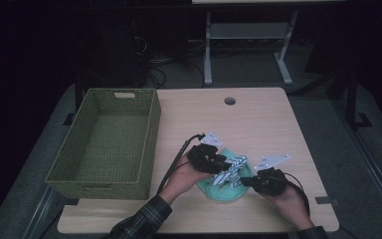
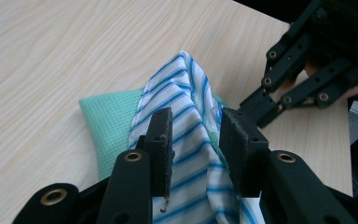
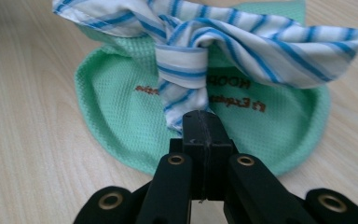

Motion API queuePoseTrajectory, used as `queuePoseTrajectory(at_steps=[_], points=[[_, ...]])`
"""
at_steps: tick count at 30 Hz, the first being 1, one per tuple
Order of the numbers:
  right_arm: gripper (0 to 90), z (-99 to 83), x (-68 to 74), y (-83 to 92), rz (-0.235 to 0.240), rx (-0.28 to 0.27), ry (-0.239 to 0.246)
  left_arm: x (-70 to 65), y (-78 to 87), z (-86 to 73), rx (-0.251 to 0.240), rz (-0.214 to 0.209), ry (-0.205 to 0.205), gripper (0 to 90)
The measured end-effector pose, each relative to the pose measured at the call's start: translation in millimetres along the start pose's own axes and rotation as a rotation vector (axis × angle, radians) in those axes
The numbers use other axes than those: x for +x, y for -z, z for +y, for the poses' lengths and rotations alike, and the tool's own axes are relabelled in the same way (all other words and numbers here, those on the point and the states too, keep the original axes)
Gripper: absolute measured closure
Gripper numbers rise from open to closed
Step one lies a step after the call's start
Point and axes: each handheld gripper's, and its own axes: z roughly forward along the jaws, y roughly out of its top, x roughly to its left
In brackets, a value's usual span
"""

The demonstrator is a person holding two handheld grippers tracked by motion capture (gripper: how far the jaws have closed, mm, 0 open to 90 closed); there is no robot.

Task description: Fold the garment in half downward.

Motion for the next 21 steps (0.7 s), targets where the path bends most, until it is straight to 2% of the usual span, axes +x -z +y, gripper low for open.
queuePoseTrajectory(at_steps=[7, 11, 12, 16, 21], points=[[89.6, 2.1, 1.9, -2.8, 0.007, -0.008, 0.014, 0.9, -11.7, 0.6, 0.035, -0.011, 0.008, 66.2], [89.6, 2.9, 3.2, -3.3, 0.013, -0.008, 0.015, 3.8, -13.5, -1.8, 0.047, -0.008, 0.031, 74.5], [89.6, 3.2, 3.8, -3.2, 0.017, -0.01, 0.013, 4.2, -14.6, -2.9, 0.043, -0.013, 0.043, 77.1], [89.6, 5.2, 5.9, -5.5, 0.032, -0.017, 0.015, 6.4, -16.0, -5.7, 0.044, -0.027, 0.044, 88.5], [89.7, 9.6, 8.3, -9.8, 0.033, -0.025, 0.032, 3.5, -6.7, -1.1, 0.008, -0.038, 0.043, 89.3]])
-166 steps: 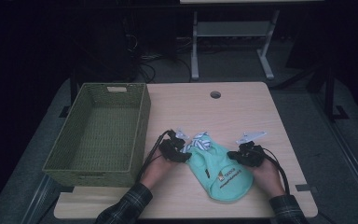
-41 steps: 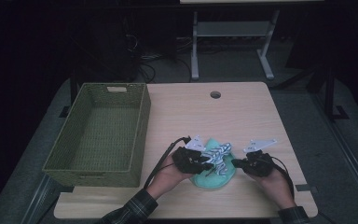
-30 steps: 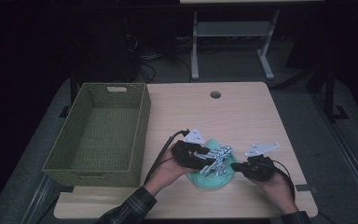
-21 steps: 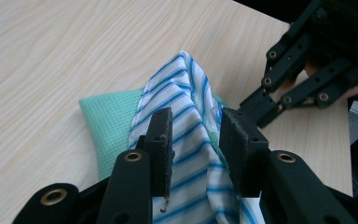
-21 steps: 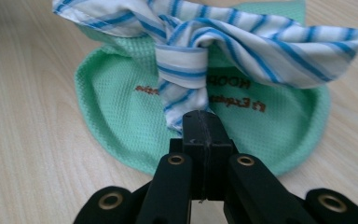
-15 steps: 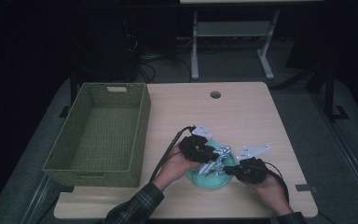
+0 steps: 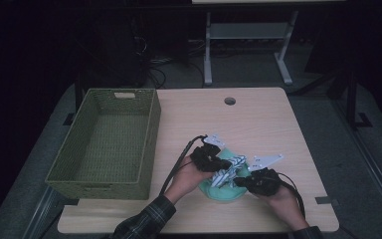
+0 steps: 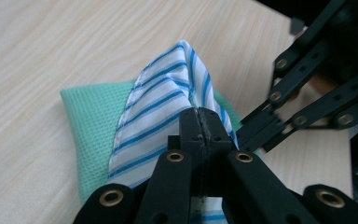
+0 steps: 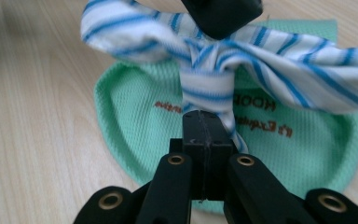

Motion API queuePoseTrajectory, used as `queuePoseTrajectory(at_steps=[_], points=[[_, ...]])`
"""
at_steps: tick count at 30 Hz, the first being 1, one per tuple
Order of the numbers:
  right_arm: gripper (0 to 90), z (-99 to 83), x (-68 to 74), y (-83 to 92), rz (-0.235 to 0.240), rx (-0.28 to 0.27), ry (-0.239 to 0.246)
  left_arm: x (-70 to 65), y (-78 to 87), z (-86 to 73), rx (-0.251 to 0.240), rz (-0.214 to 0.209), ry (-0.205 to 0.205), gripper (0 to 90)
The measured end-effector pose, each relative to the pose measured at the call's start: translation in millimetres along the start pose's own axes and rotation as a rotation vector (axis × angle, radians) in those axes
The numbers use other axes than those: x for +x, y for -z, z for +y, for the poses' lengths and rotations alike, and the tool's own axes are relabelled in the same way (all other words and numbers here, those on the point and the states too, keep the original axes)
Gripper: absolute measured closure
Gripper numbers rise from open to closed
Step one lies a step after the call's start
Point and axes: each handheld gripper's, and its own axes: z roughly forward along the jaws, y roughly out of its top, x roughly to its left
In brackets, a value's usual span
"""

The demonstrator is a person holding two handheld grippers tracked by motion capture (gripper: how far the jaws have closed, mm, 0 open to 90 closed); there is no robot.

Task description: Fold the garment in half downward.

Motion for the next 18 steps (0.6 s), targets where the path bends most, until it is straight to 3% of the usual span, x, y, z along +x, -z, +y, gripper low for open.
queuePoseTrajectory(at_steps=[6, 10, 18], points=[[89.7, 6.4, -4.3, 1.6, -0.008, -0.06, -0.017, -8.9, 16.1, 9.4, -0.065, -0.002, -0.013, 89.3], [89.7, 10.2, -9.1, -1.6, -0.006, -0.086, -0.025, -11.3, 10.5, 7.6, -0.067, -0.014, -0.01, 89.3], [89.7, 1.2, -17.8, -2.9, -0.041, -0.029, -0.046, -12.6, -6.2, 1.7, -0.047, -0.028, -0.003, 89.3]])
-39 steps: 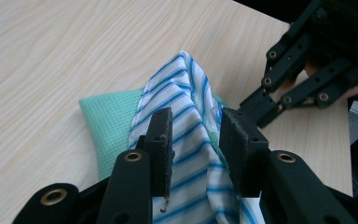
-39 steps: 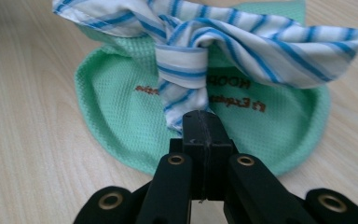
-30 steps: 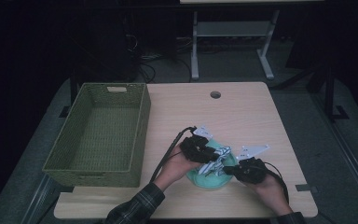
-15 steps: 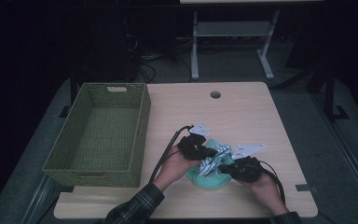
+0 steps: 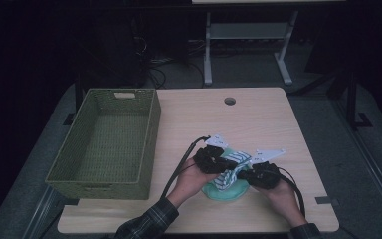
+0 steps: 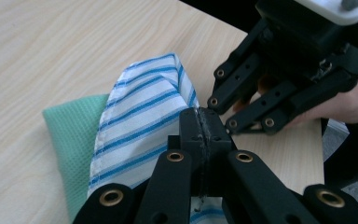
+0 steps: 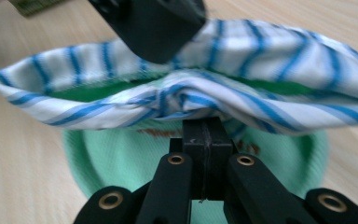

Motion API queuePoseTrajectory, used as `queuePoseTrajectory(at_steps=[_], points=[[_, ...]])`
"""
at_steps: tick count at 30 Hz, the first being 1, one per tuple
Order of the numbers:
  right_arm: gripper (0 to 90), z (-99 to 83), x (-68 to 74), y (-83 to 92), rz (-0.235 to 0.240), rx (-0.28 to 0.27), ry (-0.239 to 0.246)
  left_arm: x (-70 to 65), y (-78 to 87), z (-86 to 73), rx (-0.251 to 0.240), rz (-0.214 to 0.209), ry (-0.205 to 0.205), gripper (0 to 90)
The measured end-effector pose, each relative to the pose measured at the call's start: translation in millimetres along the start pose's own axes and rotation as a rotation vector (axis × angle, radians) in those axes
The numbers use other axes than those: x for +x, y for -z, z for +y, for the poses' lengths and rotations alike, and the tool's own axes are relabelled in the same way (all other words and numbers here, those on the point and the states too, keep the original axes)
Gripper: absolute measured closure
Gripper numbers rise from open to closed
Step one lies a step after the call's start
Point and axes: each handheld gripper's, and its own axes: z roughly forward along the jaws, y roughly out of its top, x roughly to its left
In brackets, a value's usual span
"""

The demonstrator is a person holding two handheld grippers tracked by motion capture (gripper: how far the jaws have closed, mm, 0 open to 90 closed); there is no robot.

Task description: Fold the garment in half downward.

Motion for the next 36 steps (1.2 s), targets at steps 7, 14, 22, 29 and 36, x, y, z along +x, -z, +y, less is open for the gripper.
queuePoseTrajectory(at_steps=[7, 14, 22, 29, 36], points=[[89.7, -13.8, -21.4, 14.9, -0.091, 0.026, -0.028, 0.9, -10.7, -6.1, 0.024, -0.013, 0.011, 89.3], [89.7, -20.6, -39.1, 28.1, -0.145, 0.002, -0.066, -3.9, -18.0, -11.3, 0.059, -0.04, 0.002, 89.3], [89.7, -21.1, -39.7, 29.1, -0.159, 0.005, -0.066, -10.3, -37.8, -22.9, 0.132, -0.053, -0.018, 89.3], [89.7, -20.7, -39.2, 29.5, -0.16, 0.005, -0.053, -10.2, -44.9, -28.5, 0.143, -0.041, -0.022, 87.1], [89.7, -16.7, -39.0, 30.8, -0.143, -0.013, -0.055, -8.9, -25.8, -24.2, 0.105, -0.013, -0.026, 73.8]])
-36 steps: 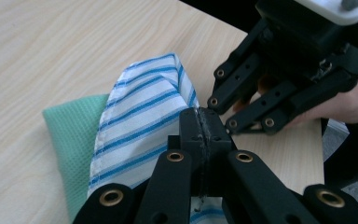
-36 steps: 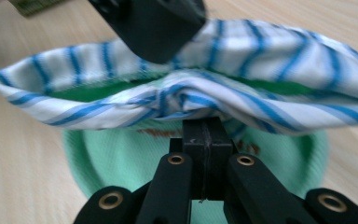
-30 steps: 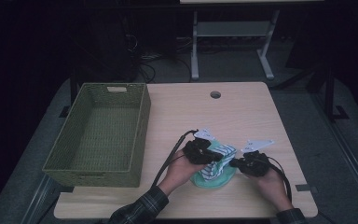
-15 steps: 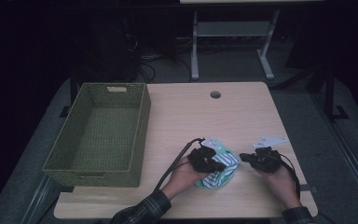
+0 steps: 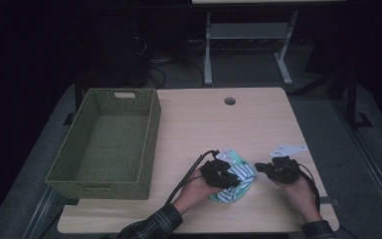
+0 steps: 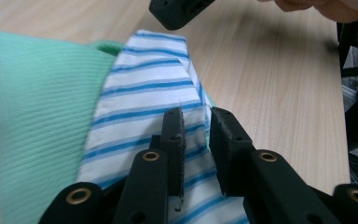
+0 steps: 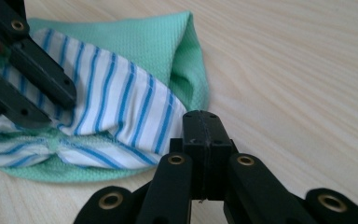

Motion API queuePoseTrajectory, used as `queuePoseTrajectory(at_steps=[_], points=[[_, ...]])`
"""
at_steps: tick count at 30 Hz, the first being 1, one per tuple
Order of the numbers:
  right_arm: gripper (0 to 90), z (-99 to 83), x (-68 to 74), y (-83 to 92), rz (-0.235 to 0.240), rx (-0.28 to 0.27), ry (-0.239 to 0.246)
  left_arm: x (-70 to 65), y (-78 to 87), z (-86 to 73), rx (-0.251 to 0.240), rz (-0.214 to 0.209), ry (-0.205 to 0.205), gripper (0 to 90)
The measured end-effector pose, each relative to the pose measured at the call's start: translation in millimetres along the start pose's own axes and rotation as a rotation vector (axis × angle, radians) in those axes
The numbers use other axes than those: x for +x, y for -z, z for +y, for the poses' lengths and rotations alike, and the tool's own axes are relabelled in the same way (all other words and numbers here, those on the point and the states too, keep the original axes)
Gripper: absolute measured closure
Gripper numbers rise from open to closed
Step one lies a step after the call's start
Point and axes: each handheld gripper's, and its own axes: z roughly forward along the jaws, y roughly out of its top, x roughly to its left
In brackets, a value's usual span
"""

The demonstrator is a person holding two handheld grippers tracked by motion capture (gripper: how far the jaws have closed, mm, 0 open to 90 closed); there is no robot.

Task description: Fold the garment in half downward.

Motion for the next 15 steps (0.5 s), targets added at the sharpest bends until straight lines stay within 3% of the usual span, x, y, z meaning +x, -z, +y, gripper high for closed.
queuePoseTrajectory(at_steps=[8, 15], points=[[89.6, 14.9, 1.8, -7.0, 0.043, -0.009, 0.02, 11.6, 36.4, -6.6, -0.038, 0.077, 0.033, 77.3], [89.6, 33.9, 7.8, -15.9, 0.099, -0.045, 0.041, 22.0, 57.7, -19.6, -0.038, 0.119, 0.074, 89.5]])
